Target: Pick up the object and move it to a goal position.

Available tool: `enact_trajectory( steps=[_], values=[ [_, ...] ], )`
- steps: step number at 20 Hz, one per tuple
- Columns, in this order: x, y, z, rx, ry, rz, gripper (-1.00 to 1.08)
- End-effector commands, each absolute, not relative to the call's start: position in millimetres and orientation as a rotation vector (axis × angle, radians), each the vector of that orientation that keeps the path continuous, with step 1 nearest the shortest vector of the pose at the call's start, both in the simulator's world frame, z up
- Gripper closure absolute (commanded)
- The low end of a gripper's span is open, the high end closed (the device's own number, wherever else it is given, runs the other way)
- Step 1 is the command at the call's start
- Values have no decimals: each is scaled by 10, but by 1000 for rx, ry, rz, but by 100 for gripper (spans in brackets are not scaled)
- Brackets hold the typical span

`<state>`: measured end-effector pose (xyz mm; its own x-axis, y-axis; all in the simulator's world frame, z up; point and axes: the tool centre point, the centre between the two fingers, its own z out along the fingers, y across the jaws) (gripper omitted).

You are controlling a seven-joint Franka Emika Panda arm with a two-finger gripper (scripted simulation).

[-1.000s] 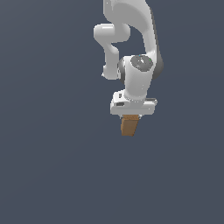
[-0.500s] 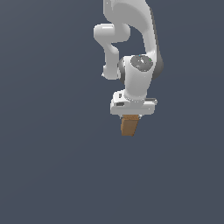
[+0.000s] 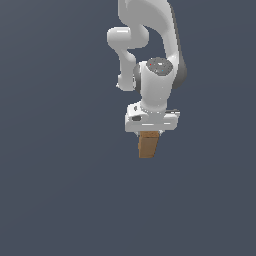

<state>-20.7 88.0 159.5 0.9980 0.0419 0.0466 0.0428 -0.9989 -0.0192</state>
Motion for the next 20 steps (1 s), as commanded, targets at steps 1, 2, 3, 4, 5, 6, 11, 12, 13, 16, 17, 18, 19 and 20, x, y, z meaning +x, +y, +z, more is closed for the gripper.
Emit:
enact_trajectory(
  steps=[1,2,3,4,5,6,11,12,13,16,17,18,19,20],
  values=[
    [-99,864,1749,-3106,-100,-131,108],
    [-63,857,1798,-3100,-116,-151,108],
    [-26,849,1851,-3093,-133,-172,108],
    [13,841,1906,-3086,-151,-194,108],
    [53,833,1965,-3078,-170,-216,108],
    [94,825,2027,-3069,-189,-240,108],
    [295,784,2363,-3017,-289,-363,108],
    [330,777,2430,-3006,-309,-387,108],
    [365,770,2497,-2995,-327,-410,108],
    [459,750,2693,-2961,-381,-476,108],
    [488,744,2757,-2949,-399,-497,108],
    [516,737,2821,-2937,-416,-518,108],
    [543,731,2885,-2925,-433,-539,108],
    [568,725,2949,-2913,-449,-559,108]
  ],
)
